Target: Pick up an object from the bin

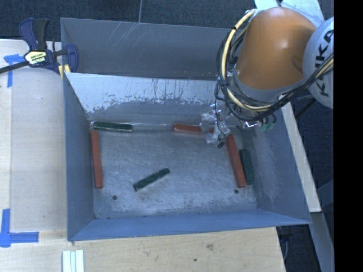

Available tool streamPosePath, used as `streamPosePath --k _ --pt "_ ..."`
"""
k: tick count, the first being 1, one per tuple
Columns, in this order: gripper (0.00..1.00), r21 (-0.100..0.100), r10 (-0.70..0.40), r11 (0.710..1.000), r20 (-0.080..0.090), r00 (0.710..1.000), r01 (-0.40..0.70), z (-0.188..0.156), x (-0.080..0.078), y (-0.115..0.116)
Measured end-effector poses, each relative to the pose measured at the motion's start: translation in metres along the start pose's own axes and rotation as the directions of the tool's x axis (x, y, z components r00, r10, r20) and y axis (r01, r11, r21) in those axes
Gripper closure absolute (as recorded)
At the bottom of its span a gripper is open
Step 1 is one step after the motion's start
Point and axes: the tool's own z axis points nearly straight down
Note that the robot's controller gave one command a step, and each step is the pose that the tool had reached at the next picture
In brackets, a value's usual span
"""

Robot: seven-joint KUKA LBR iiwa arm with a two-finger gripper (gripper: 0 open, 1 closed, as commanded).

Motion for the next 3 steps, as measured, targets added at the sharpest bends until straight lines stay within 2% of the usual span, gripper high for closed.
streamPosePath --k 1,2,3 --pt "0.0 0.0 -0.002 1.0 -0.001 1.0 0.002 0.001 0.0 0.001" --pt "0.0 -0.007 -0.125 0.992 -0.011 0.992 0.124 0.137 -0.011 0.083" --pt "0.0 -0.005 -0.21 0.978 -0.009 0.978 0.21 0.171 0.033 0.101"
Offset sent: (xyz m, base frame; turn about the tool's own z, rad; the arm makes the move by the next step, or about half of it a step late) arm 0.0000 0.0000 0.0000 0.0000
